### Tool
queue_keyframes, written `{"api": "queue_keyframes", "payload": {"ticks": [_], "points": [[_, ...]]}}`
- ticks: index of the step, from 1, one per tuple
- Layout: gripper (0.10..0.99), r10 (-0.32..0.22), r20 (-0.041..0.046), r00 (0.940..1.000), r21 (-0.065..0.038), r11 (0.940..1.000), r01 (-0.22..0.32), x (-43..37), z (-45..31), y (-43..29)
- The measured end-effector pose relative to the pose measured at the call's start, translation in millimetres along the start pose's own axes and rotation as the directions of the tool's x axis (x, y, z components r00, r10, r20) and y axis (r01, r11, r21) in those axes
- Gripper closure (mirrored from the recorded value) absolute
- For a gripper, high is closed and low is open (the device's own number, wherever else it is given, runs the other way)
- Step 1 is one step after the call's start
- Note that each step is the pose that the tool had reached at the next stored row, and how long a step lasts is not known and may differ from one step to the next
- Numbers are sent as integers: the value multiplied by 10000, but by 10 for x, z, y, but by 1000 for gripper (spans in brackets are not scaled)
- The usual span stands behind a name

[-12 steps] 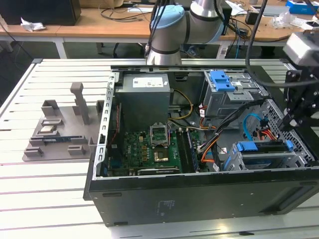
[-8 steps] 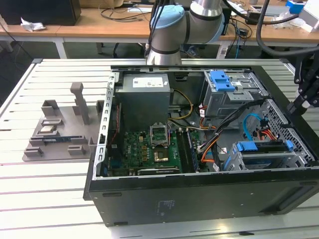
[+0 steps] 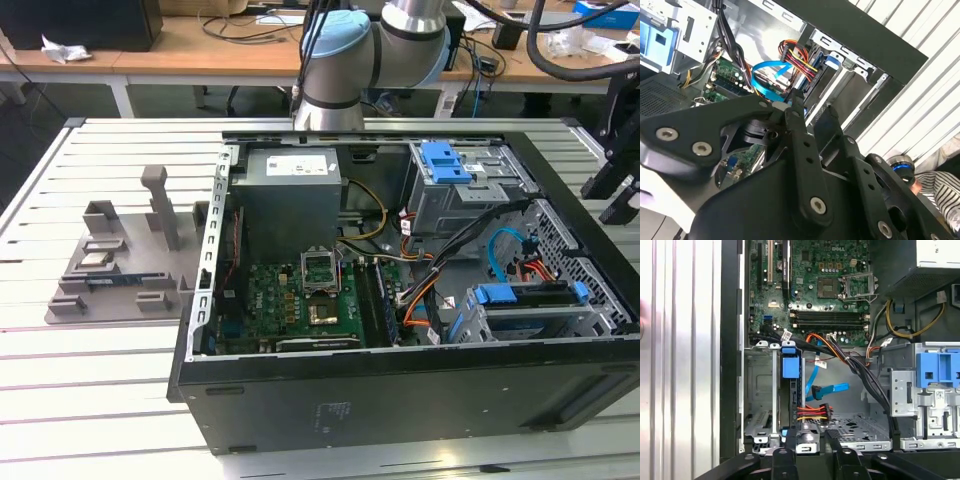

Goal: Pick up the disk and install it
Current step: 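Insert the second disk wire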

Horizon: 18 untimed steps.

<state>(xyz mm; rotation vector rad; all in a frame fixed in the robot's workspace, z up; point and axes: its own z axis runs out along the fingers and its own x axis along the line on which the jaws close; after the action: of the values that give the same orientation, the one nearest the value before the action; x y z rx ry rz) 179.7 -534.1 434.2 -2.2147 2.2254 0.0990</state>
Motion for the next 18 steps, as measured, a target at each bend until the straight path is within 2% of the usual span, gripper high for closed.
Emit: {"api": "queue_keyframes", "payload": {"ticks": [5,18], "points": [[725,1,0,10000,1,10000,-1,-28,-1,1],[725,0,0,10000,0,10000,0,-271,10,2]]}}
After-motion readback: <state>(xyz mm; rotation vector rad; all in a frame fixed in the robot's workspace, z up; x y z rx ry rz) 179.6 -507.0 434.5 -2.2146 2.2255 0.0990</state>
